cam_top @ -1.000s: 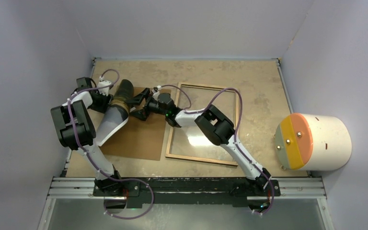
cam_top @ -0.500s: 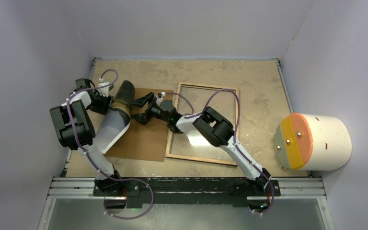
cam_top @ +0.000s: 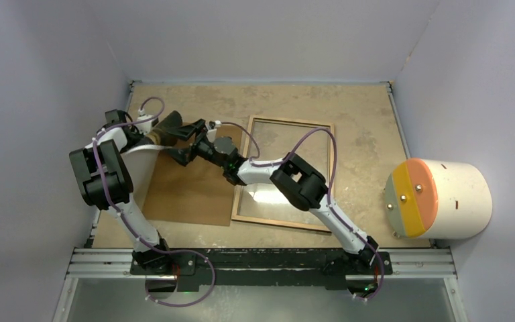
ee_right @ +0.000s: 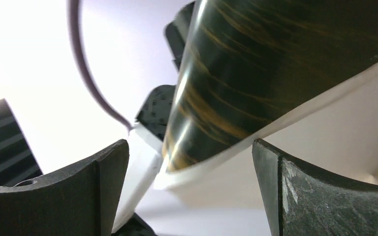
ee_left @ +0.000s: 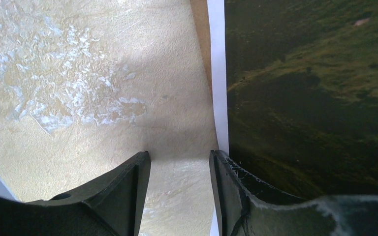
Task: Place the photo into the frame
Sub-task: Pick up the photo at the center of the board.
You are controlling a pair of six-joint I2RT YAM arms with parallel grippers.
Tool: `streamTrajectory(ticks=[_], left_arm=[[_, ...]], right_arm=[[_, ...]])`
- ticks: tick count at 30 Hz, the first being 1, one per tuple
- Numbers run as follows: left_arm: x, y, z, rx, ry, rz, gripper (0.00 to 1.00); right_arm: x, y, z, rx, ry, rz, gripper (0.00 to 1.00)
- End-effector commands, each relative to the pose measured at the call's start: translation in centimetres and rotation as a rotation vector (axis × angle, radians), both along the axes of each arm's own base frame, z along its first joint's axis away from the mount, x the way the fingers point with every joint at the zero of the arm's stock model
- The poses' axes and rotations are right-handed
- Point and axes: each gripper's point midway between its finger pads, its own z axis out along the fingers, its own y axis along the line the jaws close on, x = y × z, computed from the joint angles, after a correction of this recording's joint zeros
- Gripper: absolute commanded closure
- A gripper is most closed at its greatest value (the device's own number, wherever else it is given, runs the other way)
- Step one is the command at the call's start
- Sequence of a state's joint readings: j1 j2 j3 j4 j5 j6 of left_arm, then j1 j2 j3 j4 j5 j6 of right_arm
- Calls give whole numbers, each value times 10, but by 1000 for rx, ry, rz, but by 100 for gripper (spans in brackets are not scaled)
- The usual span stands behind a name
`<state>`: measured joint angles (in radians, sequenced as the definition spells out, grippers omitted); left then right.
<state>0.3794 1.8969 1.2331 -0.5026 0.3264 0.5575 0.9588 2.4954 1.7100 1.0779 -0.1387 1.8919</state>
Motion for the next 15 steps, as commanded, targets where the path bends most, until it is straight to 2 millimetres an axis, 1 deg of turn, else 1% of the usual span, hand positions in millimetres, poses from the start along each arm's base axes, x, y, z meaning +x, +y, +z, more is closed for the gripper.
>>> streamTrajectory(ticks=[1, 9, 12, 15], left_arm=[[-25, -17, -10, -103, 112, 22, 50], [-21, -13, -1, -101, 90, 42, 50], [-21, -12, 1, -95, 87, 41, 50], [-22, -11, 3, -83, 79, 37, 50]], right_arm=[[8, -10, 71, 134, -77, -59, 4], [0, -23, 71, 36, -109, -98, 4], [-6, -27, 63, -27, -121, -92, 2], [-10, -37, 57, -74, -136, -103, 2]])
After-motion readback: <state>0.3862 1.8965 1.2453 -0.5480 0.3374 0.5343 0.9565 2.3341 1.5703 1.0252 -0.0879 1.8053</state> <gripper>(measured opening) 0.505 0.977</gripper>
